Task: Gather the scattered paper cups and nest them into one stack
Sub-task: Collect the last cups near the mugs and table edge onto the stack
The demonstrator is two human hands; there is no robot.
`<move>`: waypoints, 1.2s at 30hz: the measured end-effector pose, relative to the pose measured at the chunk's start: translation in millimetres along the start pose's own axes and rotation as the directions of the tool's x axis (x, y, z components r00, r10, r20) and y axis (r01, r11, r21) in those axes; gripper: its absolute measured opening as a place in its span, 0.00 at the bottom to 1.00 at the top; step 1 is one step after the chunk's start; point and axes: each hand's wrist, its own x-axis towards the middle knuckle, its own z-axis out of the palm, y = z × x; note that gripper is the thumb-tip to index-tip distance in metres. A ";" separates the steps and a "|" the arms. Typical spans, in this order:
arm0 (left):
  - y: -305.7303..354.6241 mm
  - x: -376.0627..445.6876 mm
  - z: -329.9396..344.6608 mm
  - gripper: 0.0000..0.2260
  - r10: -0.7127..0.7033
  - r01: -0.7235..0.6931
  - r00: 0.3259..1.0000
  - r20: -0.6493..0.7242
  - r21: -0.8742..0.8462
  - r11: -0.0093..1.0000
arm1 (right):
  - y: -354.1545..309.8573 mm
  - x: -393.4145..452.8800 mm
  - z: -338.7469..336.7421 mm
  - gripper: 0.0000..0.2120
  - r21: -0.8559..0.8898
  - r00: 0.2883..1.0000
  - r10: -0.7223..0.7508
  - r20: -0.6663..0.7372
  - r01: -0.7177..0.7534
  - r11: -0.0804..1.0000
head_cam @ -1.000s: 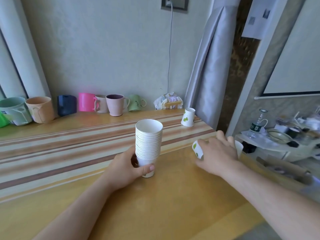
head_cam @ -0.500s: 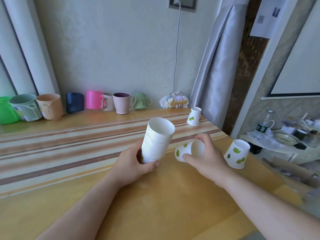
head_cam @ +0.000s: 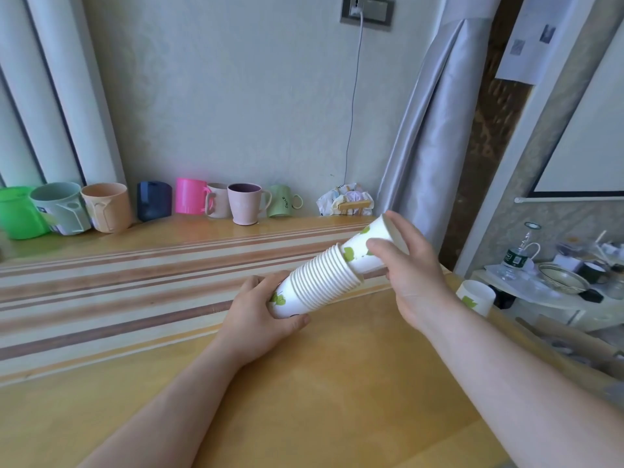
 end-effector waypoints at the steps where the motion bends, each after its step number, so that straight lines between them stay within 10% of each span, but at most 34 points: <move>1: -0.7 0.3 0.0 0.35 0.000 0.000 1.000 -0.002 -0.004 1.000 | 2.8 -1.1 1.0 0.30 -0.044 1.000 0.006 -0.007 -0.006 0.999; 9: -4.5 2.1 -1.5 0.34 -0.017 0.017 1.000 -0.015 -0.026 1.000 | 11.7 0.2 -9.3 0.51 -0.125 0.987 0.043 0.154 -0.024 0.992; 13: -4.5 2.5 -3.1 0.33 -0.032 0.032 0.999 0.000 -0.058 0.998 | 4.6 2.8 -42.5 0.41 -0.327 0.986 -0.128 0.103 0.155 0.932; 17: -6.6 2.9 -1.4 0.31 -0.071 0.075 0.997 0.037 -0.123 0.990 | 1.3 21.1 -107.4 0.28 -0.805 0.955 -0.280 -0.099 0.088 0.586; 20: -7.5 2.5 -1.1 0.29 -0.077 0.083 0.996 0.046 -0.135 0.987 | 18.7 18.4 -143.5 0.33 -0.928 0.987 0.064 -0.145 -0.159 0.337; 22: -7.5 1.9 -1.6 0.29 -0.074 0.081 0.996 0.053 -0.142 0.986 | 35.3 9.3 -153.6 0.37 -0.890 0.966 0.227 -0.126 -0.211 0.403; 30: -4.6 0.7 -1.3 0.29 -0.063 0.072 0.996 0.065 -0.147 0.987 | 66.0 5.0 -122.2 0.17 -0.677 0.985 -0.023 -0.169 -0.099 0.729; 36: -6.0 1.4 -1.5 0.32 -0.081 0.090 0.995 0.062 -0.163 0.983 | 76.6 -1.1 -101.6 0.33 -0.790 0.993 0.103 -0.062 -0.112 0.603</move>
